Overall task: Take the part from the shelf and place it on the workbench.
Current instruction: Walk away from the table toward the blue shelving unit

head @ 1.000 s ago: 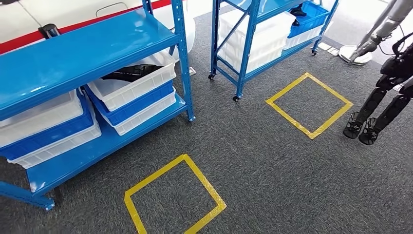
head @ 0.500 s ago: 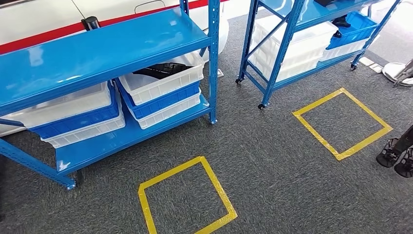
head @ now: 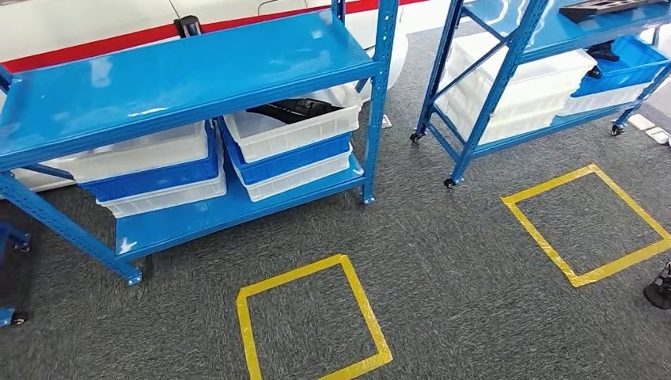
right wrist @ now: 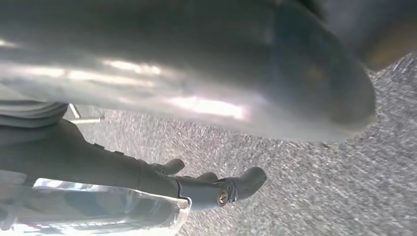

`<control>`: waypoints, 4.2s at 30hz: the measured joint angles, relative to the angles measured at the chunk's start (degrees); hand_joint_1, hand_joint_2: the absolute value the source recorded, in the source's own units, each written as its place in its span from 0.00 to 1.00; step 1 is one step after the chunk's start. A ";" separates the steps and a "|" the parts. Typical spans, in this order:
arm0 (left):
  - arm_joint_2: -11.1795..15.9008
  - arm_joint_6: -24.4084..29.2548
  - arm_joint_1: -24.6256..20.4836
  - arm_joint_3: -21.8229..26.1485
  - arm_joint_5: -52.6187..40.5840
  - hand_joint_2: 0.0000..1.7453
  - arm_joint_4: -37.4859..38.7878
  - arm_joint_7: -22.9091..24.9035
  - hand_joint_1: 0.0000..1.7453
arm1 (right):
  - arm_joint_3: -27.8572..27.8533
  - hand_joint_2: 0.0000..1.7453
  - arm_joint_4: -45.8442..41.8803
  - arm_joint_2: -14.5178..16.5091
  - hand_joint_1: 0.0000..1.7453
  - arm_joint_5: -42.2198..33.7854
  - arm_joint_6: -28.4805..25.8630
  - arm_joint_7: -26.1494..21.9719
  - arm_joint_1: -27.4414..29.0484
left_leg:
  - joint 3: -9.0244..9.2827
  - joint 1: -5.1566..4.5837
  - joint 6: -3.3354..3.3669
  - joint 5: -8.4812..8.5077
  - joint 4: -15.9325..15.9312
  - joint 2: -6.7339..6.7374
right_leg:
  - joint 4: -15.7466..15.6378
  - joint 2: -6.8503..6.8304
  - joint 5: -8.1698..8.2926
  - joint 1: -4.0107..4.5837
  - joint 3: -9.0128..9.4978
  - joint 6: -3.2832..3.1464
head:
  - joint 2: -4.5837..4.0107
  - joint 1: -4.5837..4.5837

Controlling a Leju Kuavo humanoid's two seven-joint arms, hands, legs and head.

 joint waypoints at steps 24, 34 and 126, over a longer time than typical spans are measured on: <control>-0.24 -0.70 0.06 0.00 -0.04 0.00 0.00 -0.98 0.00 | 0.01 0.00 -0.09 -0.05 0.00 -0.03 0.02 0.09 0.12 | -2.34 0.19 -0.72 -2.66 5.09 -1.06 | -0.08 0.41 0.83 -0.14 -0.85 -0.14 | 0.00 -0.28; -0.16 -0.66 -0.28 0.02 -0.03 0.00 -0.02 -1.09 0.00 | 0.02 0.00 -0.16 0.20 0.00 -0.02 0.02 0.09 -0.47 | 6.42 -0.60 1.80 3.60 -11.42 1.48 | 0.29 -3.12 -0.55 0.50 0.42 1.17 | 0.00 0.01; 3.78 -8.62 6.57 3.61 -7.91 0.00 -9.79 5.53 0.00 | 6.58 0.00 -6.44 -4.83 0.00 -54.83 4.89 -6.72 8.18 | 9.19 -0.37 0.56 2.20 -12.77 -1.66 | -1.13 3.92 1.96 0.32 -1.03 1.20 | 0.00 0.44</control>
